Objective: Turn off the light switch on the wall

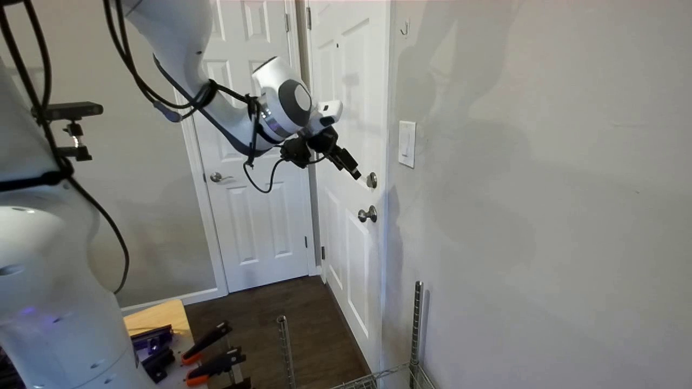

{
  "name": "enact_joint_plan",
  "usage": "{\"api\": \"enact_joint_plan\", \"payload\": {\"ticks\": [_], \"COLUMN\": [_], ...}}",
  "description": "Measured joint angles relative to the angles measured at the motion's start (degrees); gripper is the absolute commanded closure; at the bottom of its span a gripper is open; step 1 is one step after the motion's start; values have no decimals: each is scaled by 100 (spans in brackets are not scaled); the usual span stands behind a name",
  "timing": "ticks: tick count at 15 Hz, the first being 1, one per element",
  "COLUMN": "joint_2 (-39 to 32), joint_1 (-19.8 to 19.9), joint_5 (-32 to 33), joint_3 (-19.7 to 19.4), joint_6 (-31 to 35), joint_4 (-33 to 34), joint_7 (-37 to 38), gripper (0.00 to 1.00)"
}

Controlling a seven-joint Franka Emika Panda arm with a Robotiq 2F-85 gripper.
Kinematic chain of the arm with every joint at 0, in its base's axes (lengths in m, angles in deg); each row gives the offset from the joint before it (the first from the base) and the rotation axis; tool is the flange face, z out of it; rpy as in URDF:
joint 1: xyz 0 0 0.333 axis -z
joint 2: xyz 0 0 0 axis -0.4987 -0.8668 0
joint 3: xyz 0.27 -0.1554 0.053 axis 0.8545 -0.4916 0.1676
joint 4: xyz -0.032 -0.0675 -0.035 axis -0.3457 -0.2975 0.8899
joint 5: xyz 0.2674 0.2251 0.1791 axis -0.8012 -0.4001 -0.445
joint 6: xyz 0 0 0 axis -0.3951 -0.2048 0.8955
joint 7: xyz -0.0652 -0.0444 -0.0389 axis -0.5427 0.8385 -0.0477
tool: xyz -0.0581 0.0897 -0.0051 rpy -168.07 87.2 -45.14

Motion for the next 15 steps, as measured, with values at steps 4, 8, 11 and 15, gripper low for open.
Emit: {"api": "enact_joint_plan", "payload": {"ticks": [4, 8, 11, 15], "joint_2": [32, 39, -128, -585], "joint_1": [376, 850, 955, 930], "joint_5": [1184, 2772, 3884, 4966], "joint_3": [241, 559, 731, 840], "joint_6": [323, 284, -41, -637], "joint_4": [369, 811, 1093, 1367], "joint_7": [1687, 3286, 4435, 5705], "gripper": [0, 0, 0, 0]}}
